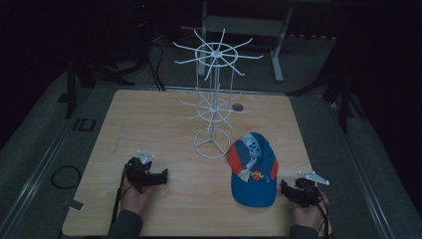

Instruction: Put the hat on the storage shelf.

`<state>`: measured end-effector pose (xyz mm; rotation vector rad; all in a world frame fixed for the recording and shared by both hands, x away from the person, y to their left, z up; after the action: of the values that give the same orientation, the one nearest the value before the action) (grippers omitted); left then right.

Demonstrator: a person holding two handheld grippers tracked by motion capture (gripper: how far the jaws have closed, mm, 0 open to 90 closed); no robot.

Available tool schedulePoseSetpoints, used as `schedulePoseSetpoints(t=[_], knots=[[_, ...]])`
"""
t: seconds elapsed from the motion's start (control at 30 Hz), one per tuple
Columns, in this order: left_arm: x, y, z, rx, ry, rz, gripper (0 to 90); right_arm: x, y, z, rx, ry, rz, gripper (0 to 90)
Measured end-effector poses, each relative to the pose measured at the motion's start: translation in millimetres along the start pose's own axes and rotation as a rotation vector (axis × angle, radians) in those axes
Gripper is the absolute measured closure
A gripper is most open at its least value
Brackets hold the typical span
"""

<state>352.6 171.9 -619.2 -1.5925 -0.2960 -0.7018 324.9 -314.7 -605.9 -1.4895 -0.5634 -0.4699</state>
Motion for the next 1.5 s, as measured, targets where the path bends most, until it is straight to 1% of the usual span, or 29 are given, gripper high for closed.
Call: schedulePoseSetpoints(t=[0.17, 0.43, 0.6, 0.73, 0.87, 1.0, 1.1, 1.2, 1.27, 1.33, 1.4, 1.5], knots=[[0.4, 0.3, -0.2, -0.001, 0.001, -0.001, 2.2, 1.6, 0.5, 0.0, 0.004, -0.004, 0.021, 27.5], [0.4, 0.3, -0.3, -0.002, 0.001, -0.001, 2.2, 2.1, 0.1, 0.5, 0.003, -0.003, 0.036, 27.7], [0.4, 0.3, -0.4, -0.003, 0.002, -0.001, 2.2, 0.4, -3.9, 0.6, 0.006, -0.004, 0.044, 37.9], [0.5, 0.4, -0.5, -0.003, 0.003, -0.001, 2.2, -0.1, -8.7, 3.1, 0.021, -0.021, 0.048, 41.6], [0.5, 0.4, -0.5, -0.002, 0.004, 0.0, 2.2, 2.1, -14.2, 8.6, 0.052, -0.04, 0.057, 43.4], [0.5, 0.4, -0.5, -0.002, 0.004, 0.0, 2.2, 1.6, -18.4, 13.9, 0.069, -0.068, 0.069, 44.5], [0.5, 0.4, -0.5, -0.002, 0.004, 0.0, 2.2, 2.1, -20.5, 16.3, 0.087, -0.081, 0.074, 44.6], [0.6, 0.4, -0.6, -0.002, 0.003, 0.0, 2.2, 2.9, -22.2, 19.7, 0.113, -0.083, 0.076, 44.4], [0.6, 0.4, -0.7, -0.002, 0.003, -0.001, 2.3, 3.8, -23.4, 22.8, 0.121, -0.09, 0.077, 43.6], [0.6, 0.4, -0.7, -0.002, 0.003, 0.0, 2.2, 6.0, -24.6, 27.6, 0.13, -0.112, 0.077, 42.5], [0.6, 0.4, -0.8, -0.002, 0.003, 0.0, 2.2, 7.1, -25.1, 29.0, 0.131, -0.115, 0.076, 41.9], [0.6, 0.4, -0.9, -0.001, 0.002, -0.001, 2.2, 11.1, -27.0, 32.3, 0.146, -0.119, 0.069, 41.0]])
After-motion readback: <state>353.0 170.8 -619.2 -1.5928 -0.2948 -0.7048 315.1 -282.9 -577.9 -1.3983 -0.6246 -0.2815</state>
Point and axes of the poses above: each handheld gripper's, and its own axes: y roughly forward along the jaws, x roughly out of its top, z roughly to its left, the point moved 7 cm from there along y, roughly forward along the jaws, and after that the axes turned 7 degrees about z, right-handed, at the moved point
